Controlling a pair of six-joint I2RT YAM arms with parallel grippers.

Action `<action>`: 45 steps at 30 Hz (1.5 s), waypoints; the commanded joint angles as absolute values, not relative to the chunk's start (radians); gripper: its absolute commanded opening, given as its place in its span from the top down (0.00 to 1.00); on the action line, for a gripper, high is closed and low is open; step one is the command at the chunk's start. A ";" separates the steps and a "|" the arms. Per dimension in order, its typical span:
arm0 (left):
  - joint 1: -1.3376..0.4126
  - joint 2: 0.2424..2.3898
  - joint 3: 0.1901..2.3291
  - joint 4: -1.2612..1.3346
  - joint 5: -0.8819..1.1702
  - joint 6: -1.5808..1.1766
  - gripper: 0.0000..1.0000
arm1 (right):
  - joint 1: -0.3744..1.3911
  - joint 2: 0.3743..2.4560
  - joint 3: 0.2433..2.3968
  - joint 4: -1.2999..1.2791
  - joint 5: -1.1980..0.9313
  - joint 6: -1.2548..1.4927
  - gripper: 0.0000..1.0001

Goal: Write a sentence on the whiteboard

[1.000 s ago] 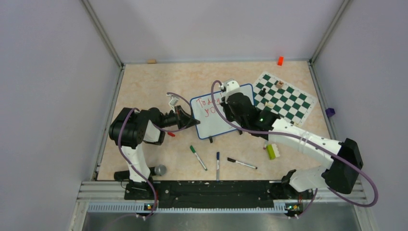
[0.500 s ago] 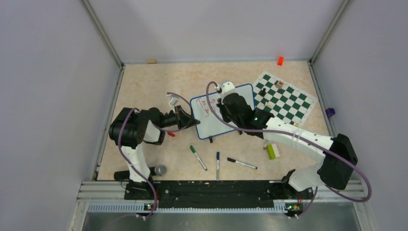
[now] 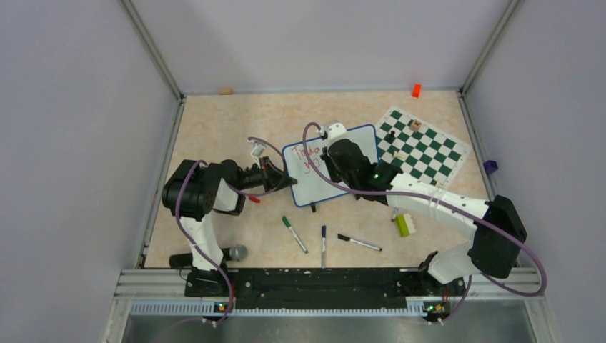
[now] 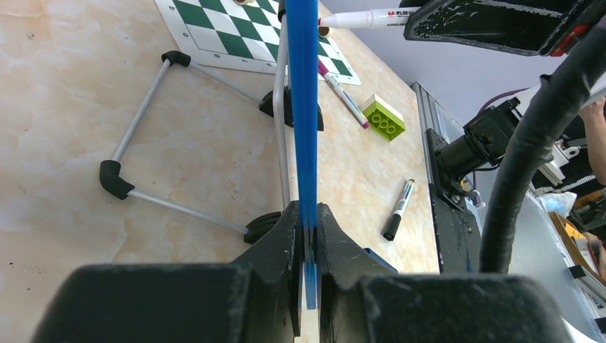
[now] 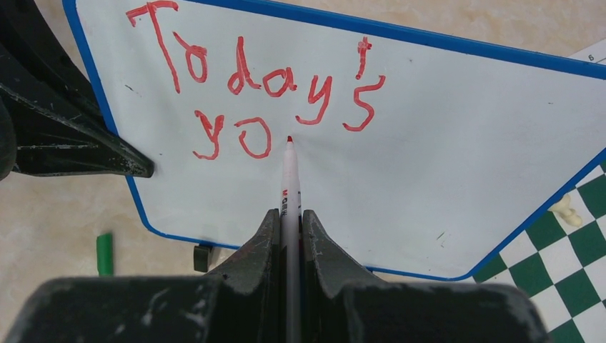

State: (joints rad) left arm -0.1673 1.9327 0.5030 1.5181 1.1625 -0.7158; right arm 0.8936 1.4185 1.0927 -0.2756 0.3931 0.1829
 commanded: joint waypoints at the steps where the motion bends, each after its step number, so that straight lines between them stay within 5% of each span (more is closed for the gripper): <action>1: -0.172 1.922 0.505 1.620 1.199 -0.680 1.00 | 0.889 1.429 1.115 -0.238 0.425 0.175 1.00; 45: -0.172 1.921 0.502 1.620 1.200 -0.677 1.00 | 0.889 1.422 1.082 -0.302 0.444 0.176 1.00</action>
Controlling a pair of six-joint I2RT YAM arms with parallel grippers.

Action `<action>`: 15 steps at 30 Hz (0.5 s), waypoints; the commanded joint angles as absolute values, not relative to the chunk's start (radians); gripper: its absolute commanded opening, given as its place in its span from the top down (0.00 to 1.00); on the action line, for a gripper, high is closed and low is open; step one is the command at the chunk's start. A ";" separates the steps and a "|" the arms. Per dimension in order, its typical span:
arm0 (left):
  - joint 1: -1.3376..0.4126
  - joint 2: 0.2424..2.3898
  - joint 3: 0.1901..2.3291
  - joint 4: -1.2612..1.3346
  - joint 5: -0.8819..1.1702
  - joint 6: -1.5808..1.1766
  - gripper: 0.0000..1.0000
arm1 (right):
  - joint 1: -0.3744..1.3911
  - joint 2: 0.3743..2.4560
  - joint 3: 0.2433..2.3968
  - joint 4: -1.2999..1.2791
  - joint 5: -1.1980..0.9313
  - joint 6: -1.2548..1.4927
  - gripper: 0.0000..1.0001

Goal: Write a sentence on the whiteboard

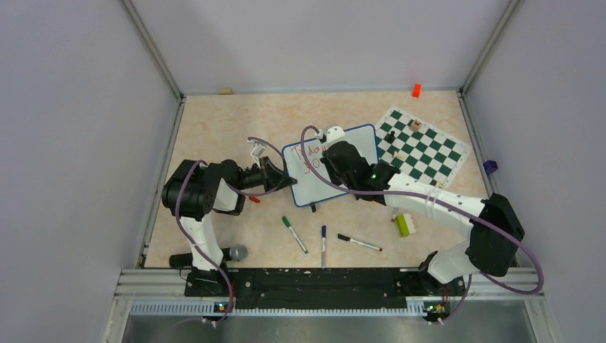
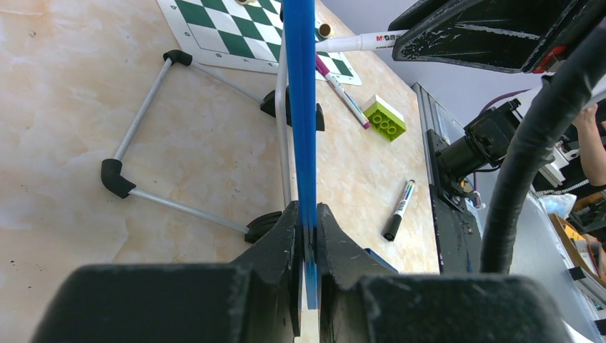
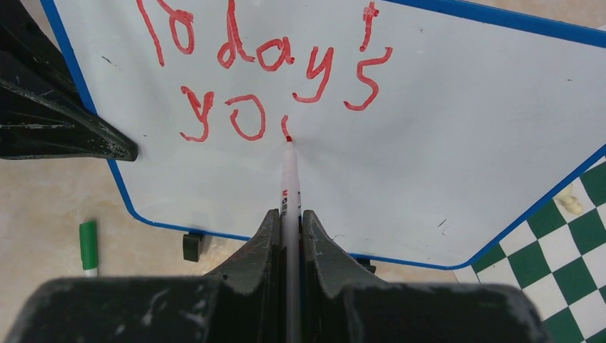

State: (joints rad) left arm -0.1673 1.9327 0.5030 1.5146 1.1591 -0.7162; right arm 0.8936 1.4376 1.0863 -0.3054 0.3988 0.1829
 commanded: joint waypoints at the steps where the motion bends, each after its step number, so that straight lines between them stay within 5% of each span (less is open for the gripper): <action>1: -0.172 1.921 0.503 1.620 1.200 -0.677 1.00 | 0.888 1.422 1.085 -0.302 0.450 0.176 1.00; 15: -0.172 1.922 0.502 1.620 1.199 -0.677 1.00 | 0.879 1.446 1.128 -0.292 0.475 0.163 1.00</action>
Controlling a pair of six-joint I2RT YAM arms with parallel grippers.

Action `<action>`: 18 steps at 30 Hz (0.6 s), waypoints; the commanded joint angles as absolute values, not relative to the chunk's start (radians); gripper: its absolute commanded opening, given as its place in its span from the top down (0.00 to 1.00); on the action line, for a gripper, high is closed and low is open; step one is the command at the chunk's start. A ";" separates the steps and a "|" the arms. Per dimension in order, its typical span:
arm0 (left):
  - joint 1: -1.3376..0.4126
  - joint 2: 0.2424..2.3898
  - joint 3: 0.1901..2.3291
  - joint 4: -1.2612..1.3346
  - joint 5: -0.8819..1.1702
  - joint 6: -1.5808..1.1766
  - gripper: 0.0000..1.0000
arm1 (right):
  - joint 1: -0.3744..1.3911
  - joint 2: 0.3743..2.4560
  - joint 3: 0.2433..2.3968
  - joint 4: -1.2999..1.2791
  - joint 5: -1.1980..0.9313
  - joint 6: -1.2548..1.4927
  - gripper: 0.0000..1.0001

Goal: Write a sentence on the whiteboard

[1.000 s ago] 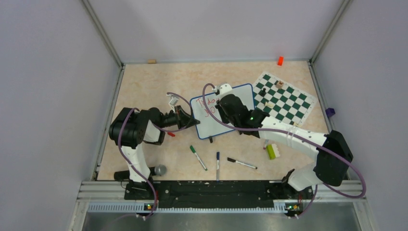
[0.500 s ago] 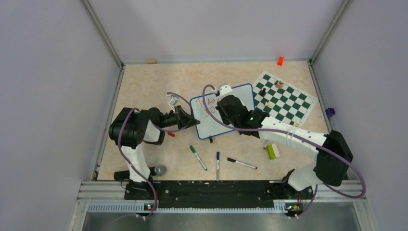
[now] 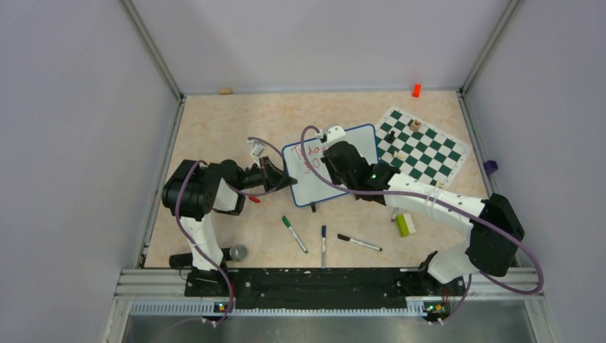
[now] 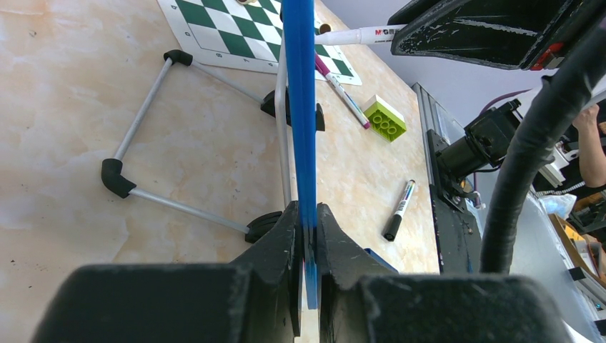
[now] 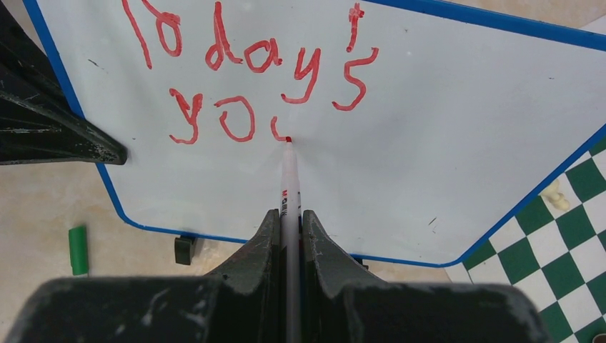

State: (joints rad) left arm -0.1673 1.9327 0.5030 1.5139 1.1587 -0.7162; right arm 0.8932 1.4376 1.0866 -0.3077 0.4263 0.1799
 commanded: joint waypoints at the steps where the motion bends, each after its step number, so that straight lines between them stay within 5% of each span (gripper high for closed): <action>1: -0.171 1.922 0.503 1.620 1.200 -0.677 1.00 | 0.879 1.449 1.133 -0.290 0.475 0.161 1.00; 18: -0.172 1.927 0.505 1.618 1.200 -0.676 1.00 | 0.867 1.470 1.172 -0.285 0.468 0.145 1.00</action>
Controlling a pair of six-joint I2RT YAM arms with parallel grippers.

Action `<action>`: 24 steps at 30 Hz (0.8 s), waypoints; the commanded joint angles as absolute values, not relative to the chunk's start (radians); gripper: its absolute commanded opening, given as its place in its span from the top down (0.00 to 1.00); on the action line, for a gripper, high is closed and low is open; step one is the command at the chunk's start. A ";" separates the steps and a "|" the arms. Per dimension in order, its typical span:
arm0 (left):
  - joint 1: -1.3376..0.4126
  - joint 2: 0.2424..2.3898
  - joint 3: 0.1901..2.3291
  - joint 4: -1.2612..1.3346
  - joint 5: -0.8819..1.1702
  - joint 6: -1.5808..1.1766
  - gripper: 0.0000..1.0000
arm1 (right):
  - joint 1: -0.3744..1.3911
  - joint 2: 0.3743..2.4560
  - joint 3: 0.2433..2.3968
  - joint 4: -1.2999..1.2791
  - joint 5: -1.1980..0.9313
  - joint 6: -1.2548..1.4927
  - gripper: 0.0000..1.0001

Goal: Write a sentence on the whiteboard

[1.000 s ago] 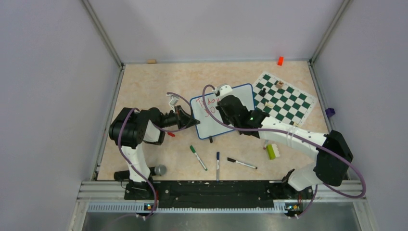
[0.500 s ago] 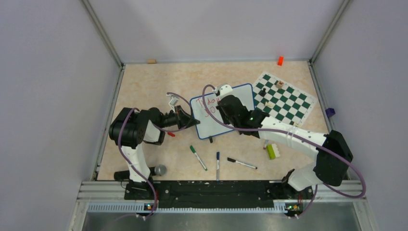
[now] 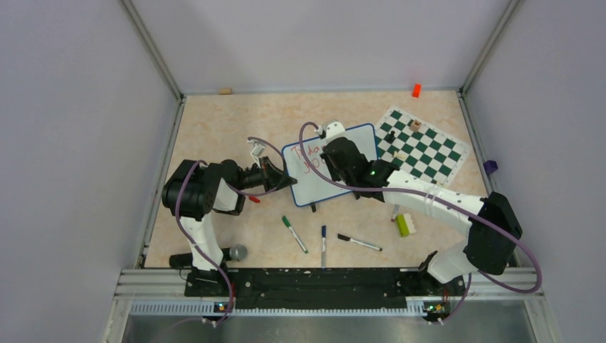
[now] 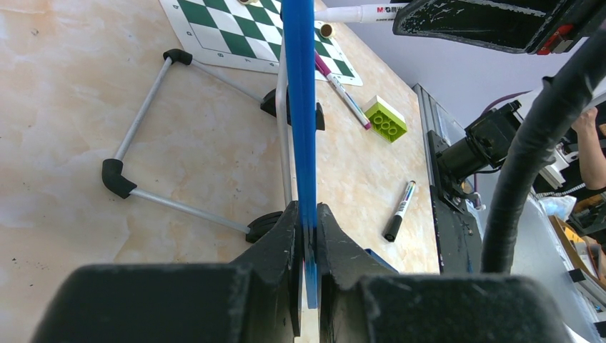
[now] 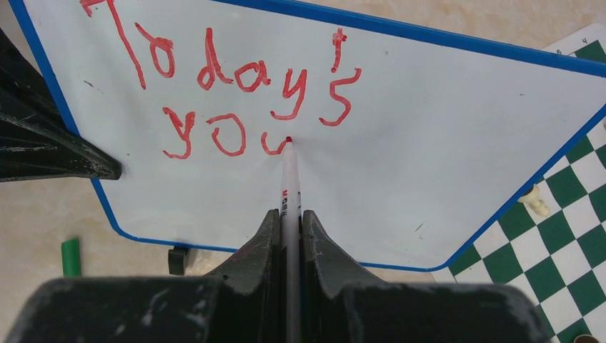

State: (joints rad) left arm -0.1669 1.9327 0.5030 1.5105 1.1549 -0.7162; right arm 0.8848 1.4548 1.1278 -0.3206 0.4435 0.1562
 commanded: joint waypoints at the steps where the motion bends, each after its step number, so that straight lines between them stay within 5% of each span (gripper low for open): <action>1: -0.172 1.927 0.505 1.619 1.200 -0.675 1.00 | 0.868 1.470 1.172 -0.284 0.467 0.146 1.00; 24: -0.172 1.923 0.505 1.618 1.200 -0.676 1.00 | 0.867 1.425 1.092 -0.313 0.406 0.176 1.00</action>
